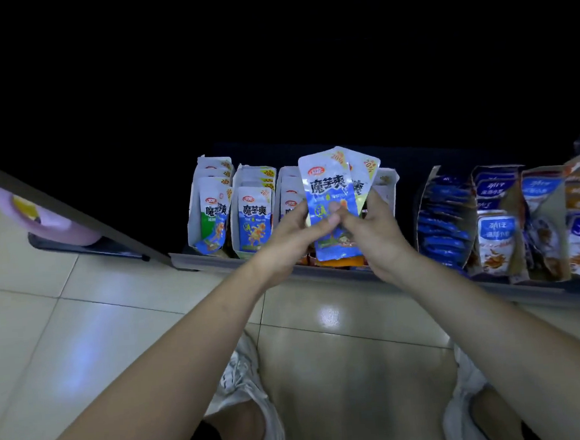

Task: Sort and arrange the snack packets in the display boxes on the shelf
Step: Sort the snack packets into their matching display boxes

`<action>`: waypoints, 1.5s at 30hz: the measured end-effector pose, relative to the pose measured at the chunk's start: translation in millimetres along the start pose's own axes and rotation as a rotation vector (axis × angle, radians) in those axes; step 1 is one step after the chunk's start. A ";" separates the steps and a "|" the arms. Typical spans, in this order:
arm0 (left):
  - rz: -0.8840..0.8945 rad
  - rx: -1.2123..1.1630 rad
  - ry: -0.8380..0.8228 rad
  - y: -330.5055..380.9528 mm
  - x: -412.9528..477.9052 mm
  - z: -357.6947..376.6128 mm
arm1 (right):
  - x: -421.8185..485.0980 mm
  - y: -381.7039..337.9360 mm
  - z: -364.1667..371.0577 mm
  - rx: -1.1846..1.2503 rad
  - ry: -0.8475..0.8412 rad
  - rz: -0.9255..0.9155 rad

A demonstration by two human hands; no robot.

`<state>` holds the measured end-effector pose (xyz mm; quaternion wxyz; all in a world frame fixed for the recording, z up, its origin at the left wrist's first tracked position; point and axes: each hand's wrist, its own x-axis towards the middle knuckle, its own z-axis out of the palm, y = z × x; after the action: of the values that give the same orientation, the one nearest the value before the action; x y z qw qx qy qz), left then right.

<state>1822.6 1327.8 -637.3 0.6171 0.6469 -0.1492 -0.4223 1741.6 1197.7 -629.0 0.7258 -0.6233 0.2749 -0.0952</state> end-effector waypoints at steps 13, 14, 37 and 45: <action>0.009 -0.046 0.390 20.5 -42.4 -81.6 | 45.7 -19.4 10.3 -0.703 -0.080 -0.277; 0.007 -0.022 0.405 26.0 -48.3 -89.3 | 55.7 -17.8 13.4 -0.821 -0.115 -0.344; 0.007 0.184 0.497 39.1 -80.5 -138.8 | 95.2 -53.8 38.0 -0.915 -0.211 -0.522; -0.122 0.018 0.411 44.9 -71.4 -107.0 | 27.5 -94.9 41.3 -0.588 -0.349 -0.346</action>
<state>1872.8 1442.0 -582.5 0.6021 0.7329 0.0153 -0.3166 1805.3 1200.3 -542.8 0.5249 -0.8490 0.0538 -0.0258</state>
